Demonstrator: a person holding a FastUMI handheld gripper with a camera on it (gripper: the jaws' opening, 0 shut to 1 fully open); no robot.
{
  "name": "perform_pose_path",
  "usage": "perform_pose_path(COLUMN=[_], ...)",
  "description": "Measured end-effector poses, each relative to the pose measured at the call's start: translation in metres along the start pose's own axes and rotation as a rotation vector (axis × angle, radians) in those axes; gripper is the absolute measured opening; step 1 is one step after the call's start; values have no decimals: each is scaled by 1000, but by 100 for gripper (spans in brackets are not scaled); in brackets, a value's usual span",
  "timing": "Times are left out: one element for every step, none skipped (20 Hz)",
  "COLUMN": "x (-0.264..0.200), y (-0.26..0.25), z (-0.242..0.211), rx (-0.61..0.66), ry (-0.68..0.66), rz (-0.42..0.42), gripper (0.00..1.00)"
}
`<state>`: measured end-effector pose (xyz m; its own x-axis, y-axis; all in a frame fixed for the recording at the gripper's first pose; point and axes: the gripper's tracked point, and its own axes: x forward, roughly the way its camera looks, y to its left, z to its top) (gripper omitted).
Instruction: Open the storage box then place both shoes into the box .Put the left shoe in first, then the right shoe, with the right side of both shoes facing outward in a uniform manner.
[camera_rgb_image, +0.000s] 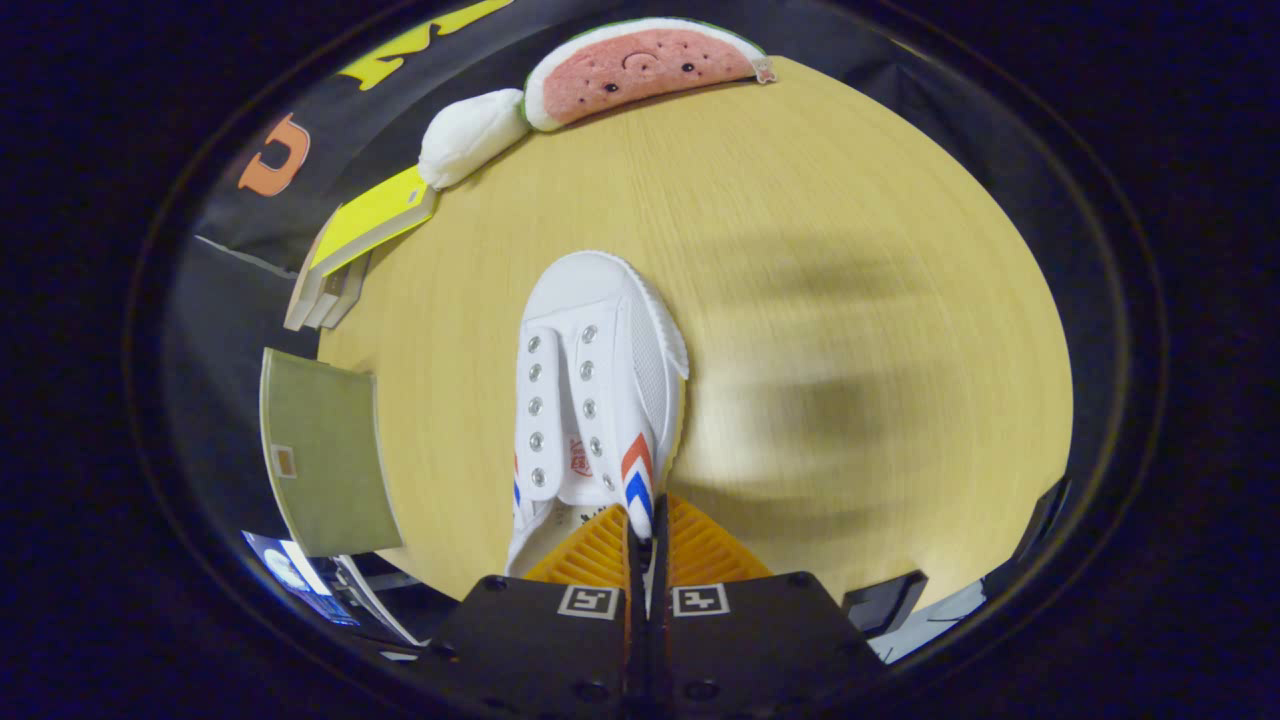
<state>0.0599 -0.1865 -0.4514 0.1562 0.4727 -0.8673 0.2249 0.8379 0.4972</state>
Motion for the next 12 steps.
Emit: perform_pose_path(x=[0, 0, 0, 0, 0, 1, 3, 5, 6, 8, 11, 14], y=[0, 1, -1, -1, -3, -3, -4, -2, -3, -4, -6, -7], z=[0, 0, 0, 1, 3, 4, 3, 2, 2, 2, 4, 5], rx=[3, 0, -5, -13, -27, -41, -49, -53, -59, -70, -83, -100], ry=[-7, -18, -29, -43, -61, -80, -100, -116, -131, -145, -160, -173], rz=[18, 31, 41, 48, 52, 59, 71, 87, 102, 112, 119, 122], gripper=[6, 6, 6, 6, 6, 6, 6, 6, 6, 6, 6, 6])
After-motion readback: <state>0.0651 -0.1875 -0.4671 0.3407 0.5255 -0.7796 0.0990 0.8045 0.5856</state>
